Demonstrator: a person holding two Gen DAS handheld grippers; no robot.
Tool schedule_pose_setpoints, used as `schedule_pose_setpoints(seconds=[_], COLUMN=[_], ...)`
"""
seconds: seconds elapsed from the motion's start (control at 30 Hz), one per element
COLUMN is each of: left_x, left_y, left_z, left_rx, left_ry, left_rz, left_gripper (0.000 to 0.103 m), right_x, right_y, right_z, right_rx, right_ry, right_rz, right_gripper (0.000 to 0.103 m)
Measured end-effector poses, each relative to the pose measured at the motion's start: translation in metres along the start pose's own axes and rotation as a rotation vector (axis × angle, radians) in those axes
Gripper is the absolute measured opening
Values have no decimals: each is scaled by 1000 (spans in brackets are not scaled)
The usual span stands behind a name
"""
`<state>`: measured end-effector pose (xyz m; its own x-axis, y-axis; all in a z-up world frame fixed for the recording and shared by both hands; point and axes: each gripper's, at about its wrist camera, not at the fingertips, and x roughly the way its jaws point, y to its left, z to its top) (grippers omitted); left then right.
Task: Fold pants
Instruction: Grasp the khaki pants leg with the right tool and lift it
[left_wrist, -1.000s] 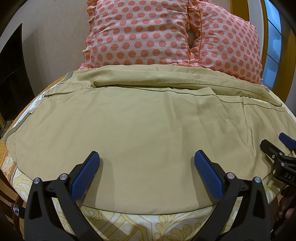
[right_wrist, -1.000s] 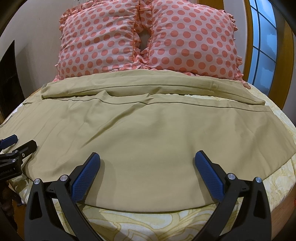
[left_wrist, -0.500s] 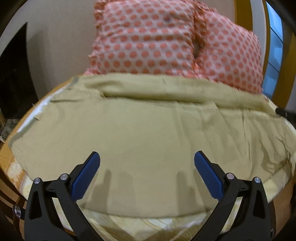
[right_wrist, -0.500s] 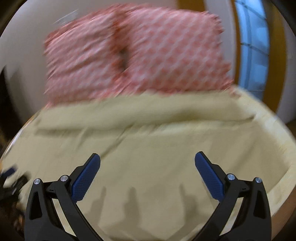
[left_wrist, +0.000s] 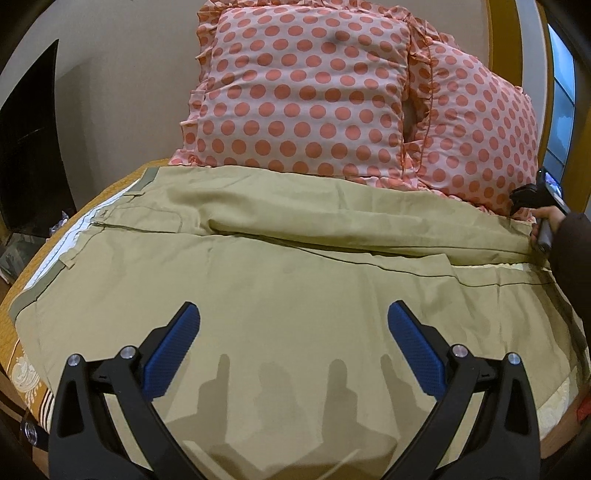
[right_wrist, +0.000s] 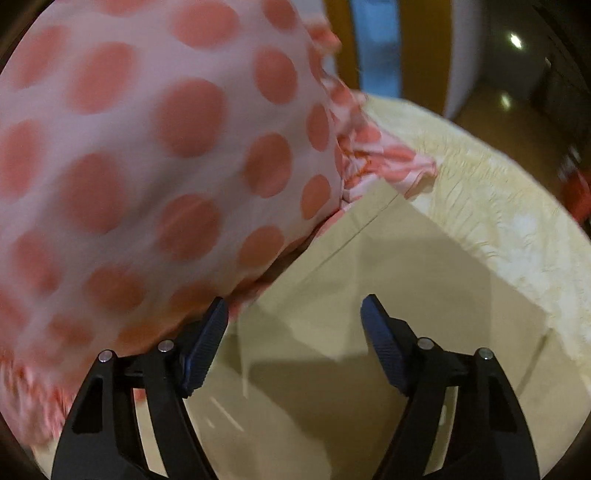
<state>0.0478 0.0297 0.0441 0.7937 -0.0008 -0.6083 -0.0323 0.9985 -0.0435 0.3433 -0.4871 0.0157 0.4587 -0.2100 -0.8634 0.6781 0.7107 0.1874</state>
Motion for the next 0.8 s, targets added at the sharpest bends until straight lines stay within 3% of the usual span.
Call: schedule_pose_setpoints(seconds=[0.1,0.13,0.2,0.23,0.3,0.47,0.57,0.6,0.67,0.73,0.8], left_x=[8,12,16,16,16,7,-4,-7,-14,-19,-20], left_y=[1,2,4,5,8,14,20,21,25,30,34], left_z=[-2,-3,-3,-3,-3,-6,-6,-5,-3,4,14], left_rx=[4,3,-5,-13,-25,-63,-84,-90,-102,-120,-143], left_ry=[22,37,60,59,55,44,16,7,-11,-30,-46], left_rz=[5,5,-9,-19,-22,-44,-52,-50,-46,-67,-98], left_gripper=[101,101,101,101,101,101,101,101,101,101,101], right_x=[11,11,7,5,2,-47,-96,-99,-112,-117,-107], right_y=[14,15,9,2,-18,-85,-142,-159,-201,-221,-225], right_z=[1,0,-5,-6,-5,-21,-61,-61,-93,-127,-136], right_rx=[-105,-122,-142,-147,-102,53,116,141,206,237,243], right_ry=[-50,-64,-103,-114,-111,-169,-205,-204,-177,-132,-80], right_rz=[-140,-119,-96,-79,3,402,596,636,685,666,640], right_gripper=[75,71,46,28,8,5,5,5,5,5,6])
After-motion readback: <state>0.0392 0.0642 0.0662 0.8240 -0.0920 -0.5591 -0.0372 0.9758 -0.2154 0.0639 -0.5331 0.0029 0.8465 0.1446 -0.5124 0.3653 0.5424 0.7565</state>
